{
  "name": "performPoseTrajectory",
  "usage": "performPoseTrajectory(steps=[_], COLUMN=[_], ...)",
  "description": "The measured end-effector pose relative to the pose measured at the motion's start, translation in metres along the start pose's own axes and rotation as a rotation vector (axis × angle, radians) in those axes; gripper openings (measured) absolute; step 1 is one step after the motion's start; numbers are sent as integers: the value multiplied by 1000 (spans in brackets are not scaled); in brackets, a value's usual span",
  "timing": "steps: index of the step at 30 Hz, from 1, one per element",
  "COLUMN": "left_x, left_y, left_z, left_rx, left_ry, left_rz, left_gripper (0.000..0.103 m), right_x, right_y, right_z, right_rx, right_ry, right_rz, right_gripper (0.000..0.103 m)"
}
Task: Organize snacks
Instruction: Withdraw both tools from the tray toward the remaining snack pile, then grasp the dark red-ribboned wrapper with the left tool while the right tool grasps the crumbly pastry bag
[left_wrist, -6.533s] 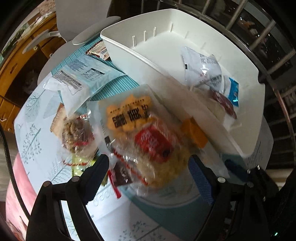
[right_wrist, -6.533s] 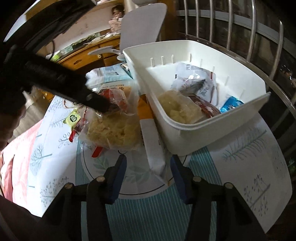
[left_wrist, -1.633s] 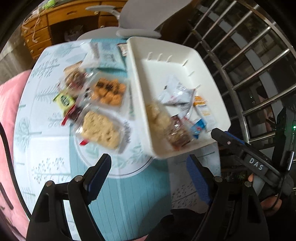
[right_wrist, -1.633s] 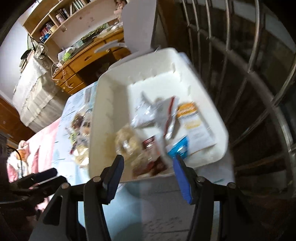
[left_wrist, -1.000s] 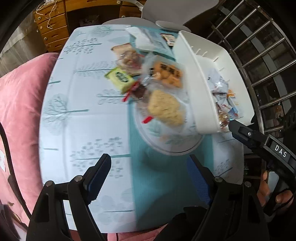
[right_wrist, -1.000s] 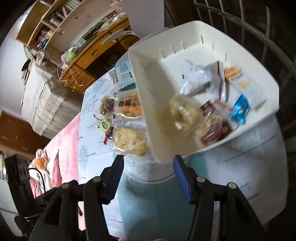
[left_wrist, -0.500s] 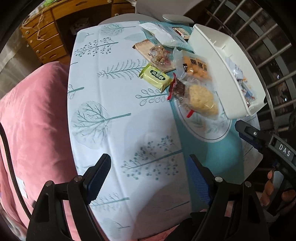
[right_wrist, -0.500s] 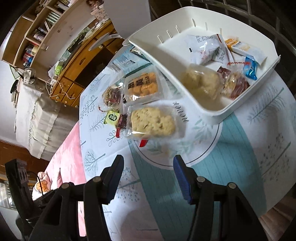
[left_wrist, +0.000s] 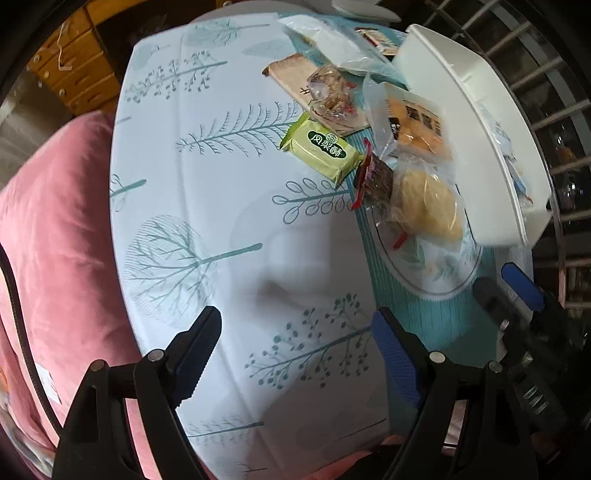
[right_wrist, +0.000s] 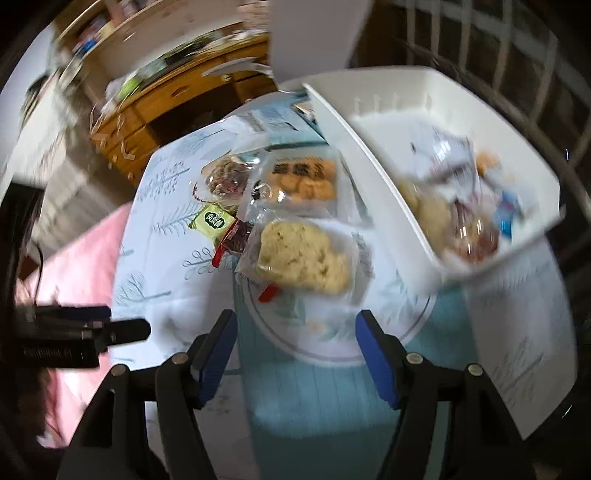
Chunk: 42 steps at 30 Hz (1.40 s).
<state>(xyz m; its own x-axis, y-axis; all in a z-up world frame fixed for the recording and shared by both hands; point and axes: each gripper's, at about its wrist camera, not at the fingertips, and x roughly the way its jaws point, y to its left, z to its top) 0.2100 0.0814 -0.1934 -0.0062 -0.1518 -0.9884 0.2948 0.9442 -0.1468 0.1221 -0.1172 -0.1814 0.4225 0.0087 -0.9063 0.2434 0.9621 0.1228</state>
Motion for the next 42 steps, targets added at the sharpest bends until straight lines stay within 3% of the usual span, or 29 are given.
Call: performPoseTrajectory(steps=[3,7,19,37,42], left_x=[4,10,29,74,81], left_y=[-1,-6,-8,-16,-23], left_z=[13,32,74,95,103], left_rx=[-46,-90,-326,-557,-553], left_ry=[5,24,24,140,151], left_rz=[-8,44,-100,-155,-135], left_gripper=[83,83,83,83,82], right_x=[8,25,53,82,82], right_y=[8,17,36,23,23], right_z=[6,16,40,45,40], right_rx=[-108,-201,-422,-503,-524], right_ry=[4,70,83,105,131], right_rz=[-30,-37,-27,20,3], right_gripper=[67,67,67,70,68])
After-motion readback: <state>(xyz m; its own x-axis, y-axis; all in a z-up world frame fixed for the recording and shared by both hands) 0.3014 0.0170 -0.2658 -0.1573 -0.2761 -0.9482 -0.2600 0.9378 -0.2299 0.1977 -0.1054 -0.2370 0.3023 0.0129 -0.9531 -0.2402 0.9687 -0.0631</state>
